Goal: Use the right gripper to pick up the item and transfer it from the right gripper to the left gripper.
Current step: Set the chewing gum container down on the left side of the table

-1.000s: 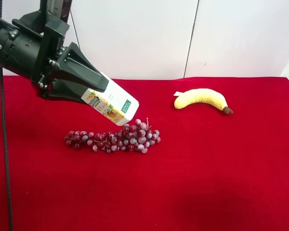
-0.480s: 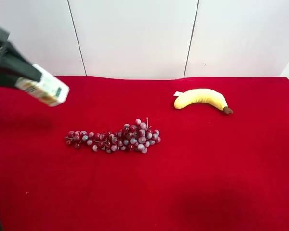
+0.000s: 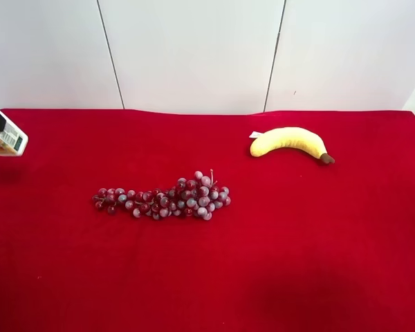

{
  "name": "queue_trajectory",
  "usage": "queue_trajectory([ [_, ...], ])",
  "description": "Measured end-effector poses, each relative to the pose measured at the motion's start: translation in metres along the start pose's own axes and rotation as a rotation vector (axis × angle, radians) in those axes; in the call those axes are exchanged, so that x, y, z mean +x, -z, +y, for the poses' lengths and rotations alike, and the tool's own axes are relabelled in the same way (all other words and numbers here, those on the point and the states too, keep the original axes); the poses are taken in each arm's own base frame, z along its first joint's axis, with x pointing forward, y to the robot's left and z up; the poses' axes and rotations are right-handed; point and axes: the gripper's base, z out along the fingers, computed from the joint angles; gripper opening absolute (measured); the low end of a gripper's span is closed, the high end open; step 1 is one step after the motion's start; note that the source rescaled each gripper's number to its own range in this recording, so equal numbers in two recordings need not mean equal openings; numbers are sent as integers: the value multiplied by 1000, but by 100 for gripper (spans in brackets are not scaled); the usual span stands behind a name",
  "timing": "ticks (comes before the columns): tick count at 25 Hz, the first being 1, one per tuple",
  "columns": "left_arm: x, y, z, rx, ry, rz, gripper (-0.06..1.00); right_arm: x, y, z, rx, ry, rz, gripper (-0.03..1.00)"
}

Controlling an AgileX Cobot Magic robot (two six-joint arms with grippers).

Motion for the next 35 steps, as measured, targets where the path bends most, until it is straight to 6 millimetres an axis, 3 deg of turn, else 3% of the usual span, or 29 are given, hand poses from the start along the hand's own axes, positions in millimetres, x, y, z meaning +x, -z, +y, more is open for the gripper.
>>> queue_trajectory([
  [5,-6,-23,-3,-33,-53,-7,0,0,0,0,0,0,0,100],
  [16,-3,-86,-30,-34,-155,95,0,0,0,0,0,0,0,100],
  [21,4,-111,-29,-29,-155,162,0,0,0,0,0,0,0,100],
  [30,6,-120,-27,-31,-153,172,2,0,0,0,0,0,0,100],
  [31,6,-120,-27,-30,-152,177,9,0,0,0,0,0,0,100],
  [32,7,-120,-27,-29,-152,180,29,0,0,0,0,0,0,100],
  [33,7,-120,-28,-29,-150,184,56,0,0,0,0,0,0,100],
  [35,7,-120,-28,-29,-146,187,85,0,0,0,0,0,0,100],
])
